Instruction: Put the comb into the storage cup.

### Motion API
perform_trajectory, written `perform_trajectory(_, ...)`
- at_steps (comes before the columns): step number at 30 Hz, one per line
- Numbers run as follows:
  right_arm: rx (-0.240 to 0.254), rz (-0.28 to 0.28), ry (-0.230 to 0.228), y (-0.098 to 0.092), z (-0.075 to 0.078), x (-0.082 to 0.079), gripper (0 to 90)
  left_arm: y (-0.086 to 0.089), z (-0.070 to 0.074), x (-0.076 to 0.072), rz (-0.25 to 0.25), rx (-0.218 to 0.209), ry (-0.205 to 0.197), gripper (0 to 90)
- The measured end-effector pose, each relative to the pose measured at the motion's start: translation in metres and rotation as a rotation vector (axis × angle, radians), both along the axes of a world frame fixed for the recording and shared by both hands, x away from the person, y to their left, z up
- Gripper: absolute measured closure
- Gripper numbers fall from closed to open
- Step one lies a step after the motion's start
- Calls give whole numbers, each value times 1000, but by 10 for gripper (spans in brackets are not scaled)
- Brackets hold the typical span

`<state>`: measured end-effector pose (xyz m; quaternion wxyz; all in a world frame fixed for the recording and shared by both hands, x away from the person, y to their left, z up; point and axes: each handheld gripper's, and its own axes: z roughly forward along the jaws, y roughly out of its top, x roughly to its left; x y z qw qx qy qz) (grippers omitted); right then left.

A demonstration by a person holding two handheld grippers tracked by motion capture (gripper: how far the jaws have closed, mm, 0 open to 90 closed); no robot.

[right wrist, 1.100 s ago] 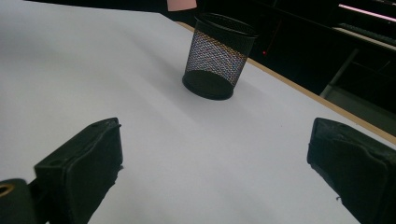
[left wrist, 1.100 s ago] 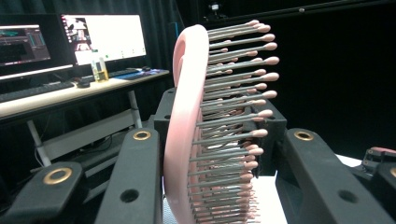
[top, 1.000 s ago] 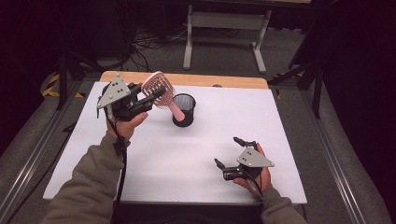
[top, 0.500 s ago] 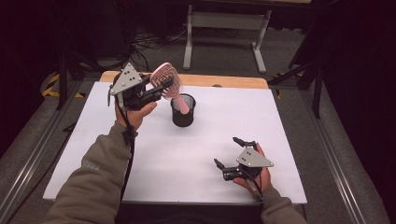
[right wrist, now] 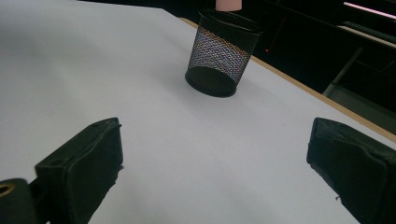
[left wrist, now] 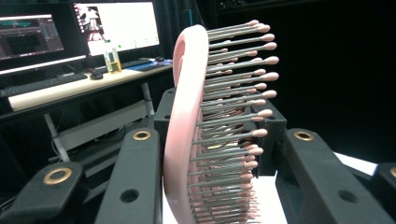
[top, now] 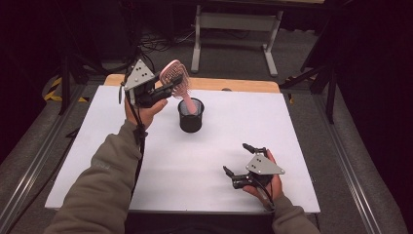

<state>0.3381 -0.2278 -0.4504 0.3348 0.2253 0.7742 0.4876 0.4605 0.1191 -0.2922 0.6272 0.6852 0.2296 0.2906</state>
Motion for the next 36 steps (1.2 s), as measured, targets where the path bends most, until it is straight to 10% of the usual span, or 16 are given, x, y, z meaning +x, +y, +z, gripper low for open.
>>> perform_trajectory(36, -26, 18, 8, 1, -2, 0, 47, -24, -32, 36, 70, 41, 89, 631)
